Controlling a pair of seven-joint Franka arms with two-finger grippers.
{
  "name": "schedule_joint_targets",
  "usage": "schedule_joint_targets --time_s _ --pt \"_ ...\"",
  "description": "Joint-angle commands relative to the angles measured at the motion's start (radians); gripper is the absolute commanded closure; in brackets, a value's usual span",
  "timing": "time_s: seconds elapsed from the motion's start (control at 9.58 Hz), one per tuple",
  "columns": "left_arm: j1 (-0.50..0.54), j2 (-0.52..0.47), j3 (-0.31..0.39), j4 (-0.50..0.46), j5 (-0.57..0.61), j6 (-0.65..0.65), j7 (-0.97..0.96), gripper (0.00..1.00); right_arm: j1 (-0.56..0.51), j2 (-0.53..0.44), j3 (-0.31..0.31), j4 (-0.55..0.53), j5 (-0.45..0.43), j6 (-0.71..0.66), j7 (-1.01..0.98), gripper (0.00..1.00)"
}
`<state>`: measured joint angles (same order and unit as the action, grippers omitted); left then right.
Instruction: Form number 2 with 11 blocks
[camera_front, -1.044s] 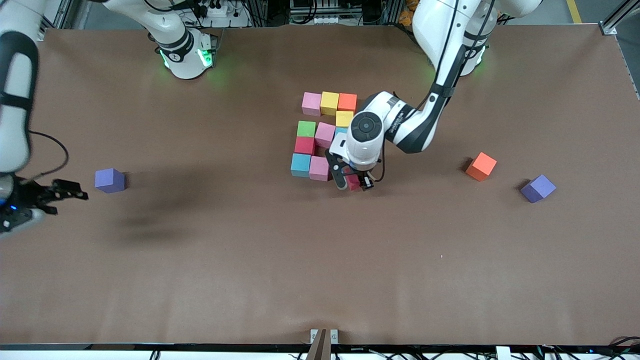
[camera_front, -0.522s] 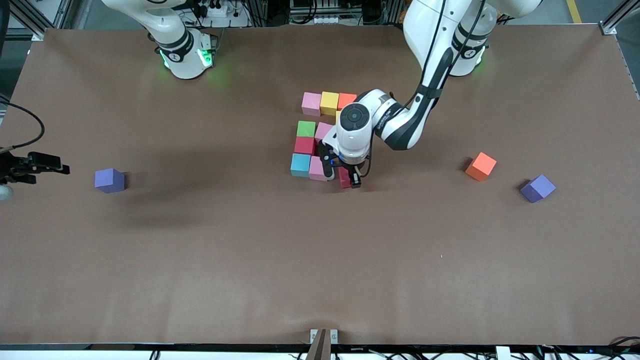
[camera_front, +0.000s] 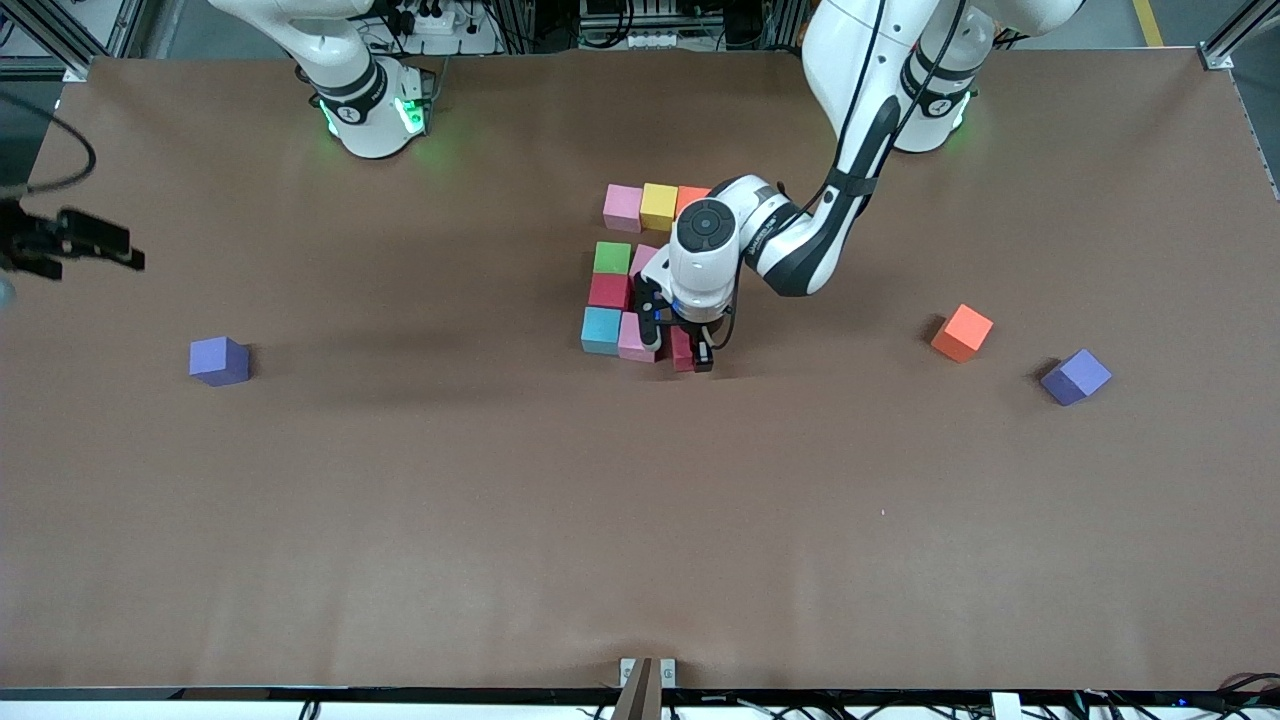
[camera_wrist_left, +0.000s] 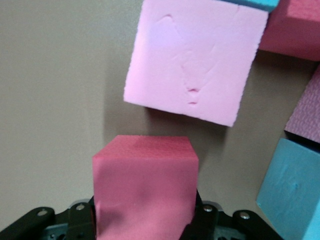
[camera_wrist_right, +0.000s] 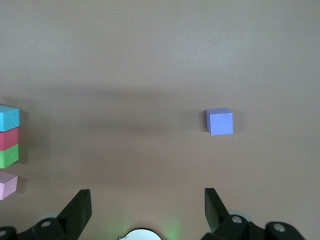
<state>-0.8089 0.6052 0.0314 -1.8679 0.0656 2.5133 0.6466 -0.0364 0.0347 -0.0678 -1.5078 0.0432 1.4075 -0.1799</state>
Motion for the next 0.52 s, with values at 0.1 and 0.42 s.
schedule_joint_targets --time_s 0.1,0.42 --pt "-0.004 -0.012 -0.002 -0.019 0.025 0.038 0.051 1.0 0.013 -0.085 0.052 -0.034 -0.025 -0.071 0.124 0.0" --pt "-0.019 -0.007 -0.002 -0.019 0.025 0.048 0.053 1.0 0.013 -0.073 0.056 0.006 -0.02 -0.103 0.12 0.0"
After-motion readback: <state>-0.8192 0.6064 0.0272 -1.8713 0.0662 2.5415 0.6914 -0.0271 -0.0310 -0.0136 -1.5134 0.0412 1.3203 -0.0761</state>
